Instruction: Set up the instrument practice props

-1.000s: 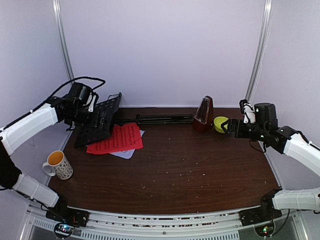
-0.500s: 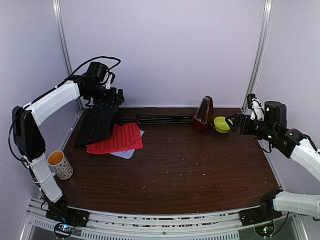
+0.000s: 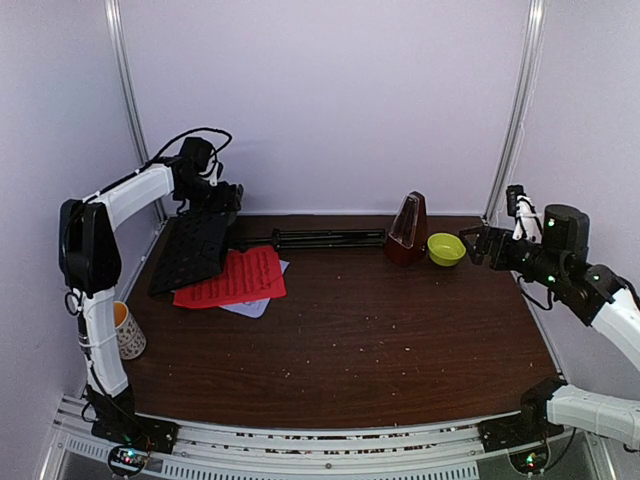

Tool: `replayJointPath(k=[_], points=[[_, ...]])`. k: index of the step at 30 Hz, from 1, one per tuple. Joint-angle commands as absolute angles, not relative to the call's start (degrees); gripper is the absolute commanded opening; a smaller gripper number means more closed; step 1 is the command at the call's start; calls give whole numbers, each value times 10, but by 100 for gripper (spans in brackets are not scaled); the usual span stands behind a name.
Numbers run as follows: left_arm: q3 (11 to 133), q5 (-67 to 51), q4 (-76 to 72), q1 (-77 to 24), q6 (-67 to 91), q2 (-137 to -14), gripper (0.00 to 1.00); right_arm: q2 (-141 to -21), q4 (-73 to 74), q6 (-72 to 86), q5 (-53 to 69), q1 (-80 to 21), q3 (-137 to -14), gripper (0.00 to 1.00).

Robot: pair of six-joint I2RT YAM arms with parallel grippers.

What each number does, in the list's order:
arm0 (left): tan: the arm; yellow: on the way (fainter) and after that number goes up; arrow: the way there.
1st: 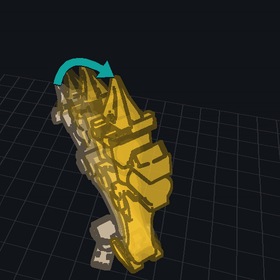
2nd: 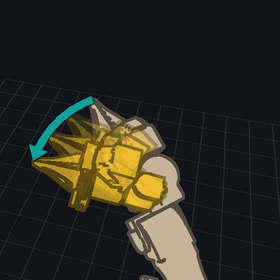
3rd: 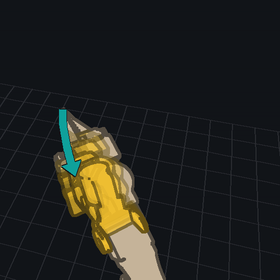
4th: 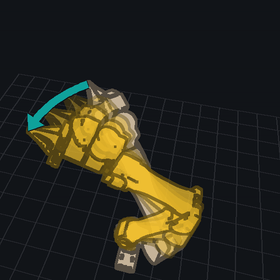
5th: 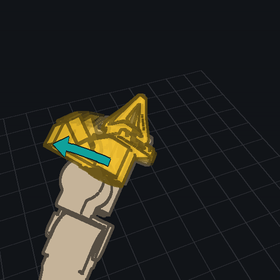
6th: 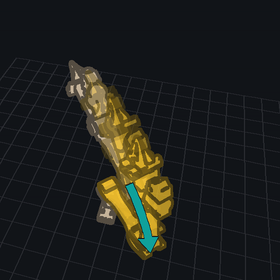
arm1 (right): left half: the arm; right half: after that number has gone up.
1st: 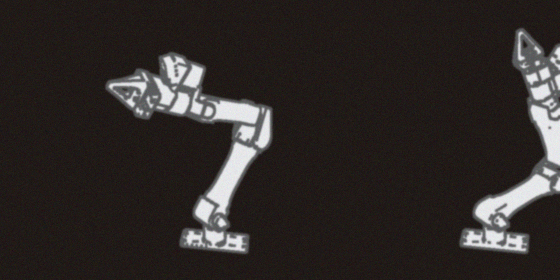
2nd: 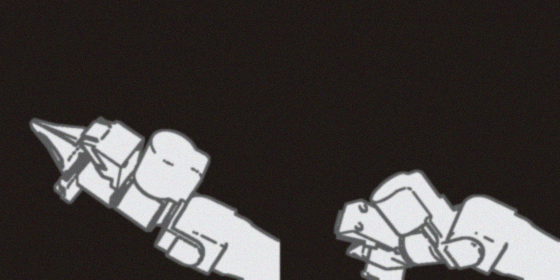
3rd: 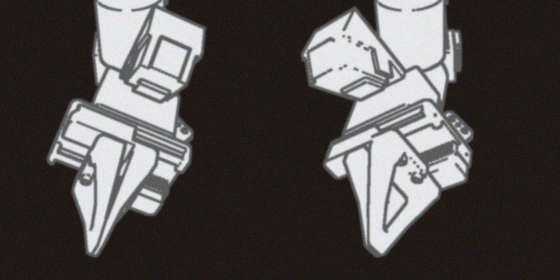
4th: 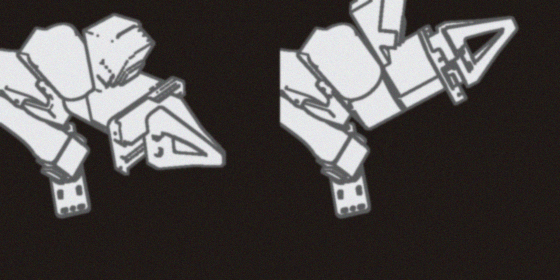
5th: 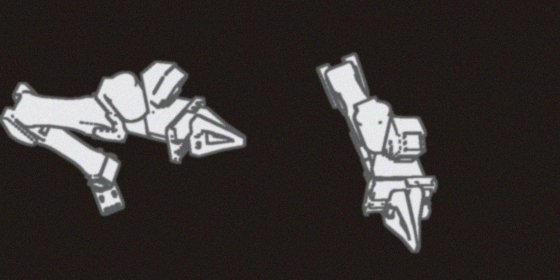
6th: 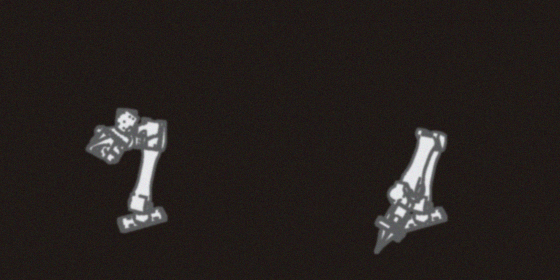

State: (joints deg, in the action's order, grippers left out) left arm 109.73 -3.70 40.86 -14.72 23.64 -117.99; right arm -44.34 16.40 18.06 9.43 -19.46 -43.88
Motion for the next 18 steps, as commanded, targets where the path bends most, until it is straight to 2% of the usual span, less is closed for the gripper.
replayJointPath(k=[1, 7, 13, 18], points=[[1134, -47, 400, -140, 243, -1213, 76, -431, 158, 186, 100, -190, -429, 100], [1156, -41, 401, -141, 251, -1257, 64, -426, 147, 196, 101, -190, -421, 100], [1184, -53, 398, -140, 268, -1297, 58, -419, 128, 211, 96, -190, -415, 100], [1198, -63, 396, -141, 272, -1322, 44, -419, 120, 218, 92, -189, -411, 100]])
